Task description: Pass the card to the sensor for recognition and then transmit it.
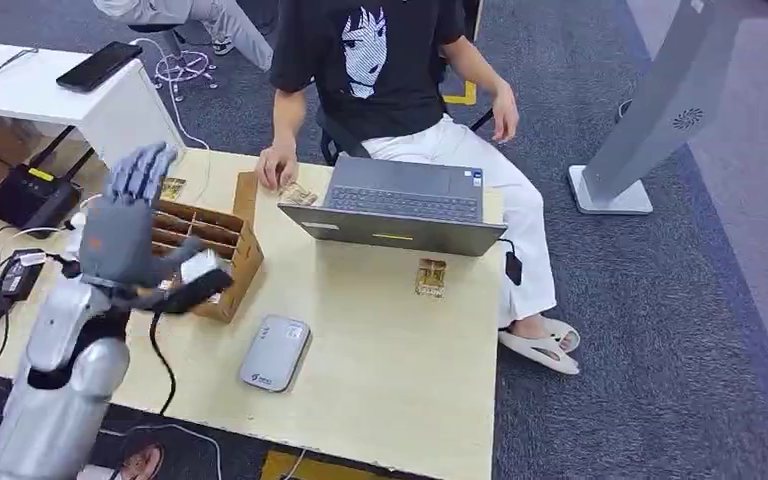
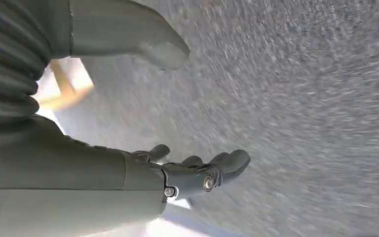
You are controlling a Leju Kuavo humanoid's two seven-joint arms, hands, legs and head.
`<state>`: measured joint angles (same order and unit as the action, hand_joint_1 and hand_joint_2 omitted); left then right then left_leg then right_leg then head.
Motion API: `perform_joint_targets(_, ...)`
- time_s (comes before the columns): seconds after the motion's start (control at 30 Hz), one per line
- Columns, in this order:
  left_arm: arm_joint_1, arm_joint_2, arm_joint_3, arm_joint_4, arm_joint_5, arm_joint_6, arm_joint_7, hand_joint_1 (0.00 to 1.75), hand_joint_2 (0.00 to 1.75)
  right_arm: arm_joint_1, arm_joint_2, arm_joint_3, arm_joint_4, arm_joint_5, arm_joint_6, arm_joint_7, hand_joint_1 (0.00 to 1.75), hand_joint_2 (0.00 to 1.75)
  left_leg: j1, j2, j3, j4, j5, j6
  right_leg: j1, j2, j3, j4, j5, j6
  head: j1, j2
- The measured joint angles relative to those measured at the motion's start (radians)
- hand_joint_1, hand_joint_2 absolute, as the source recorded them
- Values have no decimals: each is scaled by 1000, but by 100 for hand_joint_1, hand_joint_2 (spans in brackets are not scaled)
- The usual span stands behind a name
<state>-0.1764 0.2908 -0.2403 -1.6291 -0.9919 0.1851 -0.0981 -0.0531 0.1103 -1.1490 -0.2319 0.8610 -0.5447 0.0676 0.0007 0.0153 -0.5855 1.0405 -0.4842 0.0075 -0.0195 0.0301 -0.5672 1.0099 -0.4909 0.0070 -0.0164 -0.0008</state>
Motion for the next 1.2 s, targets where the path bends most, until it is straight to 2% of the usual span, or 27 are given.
perform_joint_targets(0.1, 227, 41, 0, -142, -54, 71, -2, 0, 175, 12, 9, -22, 0, -3, -5, -15, 0, 175, 1, -6, -3, 1, -1, 0, 1, -5, -1, -1, -4, 0, 0, 0)
perform_joint_targets(0.2, 320, 58, 0, -224, -101, 75, 19, 0, 175, 6, 14, -35, 0, -3, -5, -18, 0, 175, 1, -13, -4, 0, -2, 1, 1, -12, 1, -1, -6, 1, 0, 0)
perform_joint_targets(0.27, 350, 59, 0, -252, -110, 74, 27, 0, 175, 3, 14, -40, 0, -3, -6, -18, 0, 175, 1, -15, -4, 0, -1, 1, 1, -15, 2, -1, -6, 1, 1, 0)
perform_joint_targets(0.53, 395, 64, 0, -296, -112, 53, 44, 0, 175, 2, 17, -50, 0, -1, -9, -8, 0, 175, 1, -15, -2, 0, 0, 2, 1, -16, 4, -1, -5, 1, 1, 0)
perform_joint_targets(0.8, 435, 89, 24, -294, -208, 30, 140, 0, 175, 2, 28, -63, 0, 6, -22, 23, 0, 175, 1, -15, -2, 0, 0, 2, 1, -16, 4, -1, -5, 1, 1, 0)
perform_joint_targets(1.2, 436, 93, 36, -293, -212, 30, 146, 0, 175, 2, 31, -63, 0, 8, -22, 23, 0, 175, 1, -15, -2, 0, 0, 2, 1, -17, 4, -1, -5, 1, 1, 0)
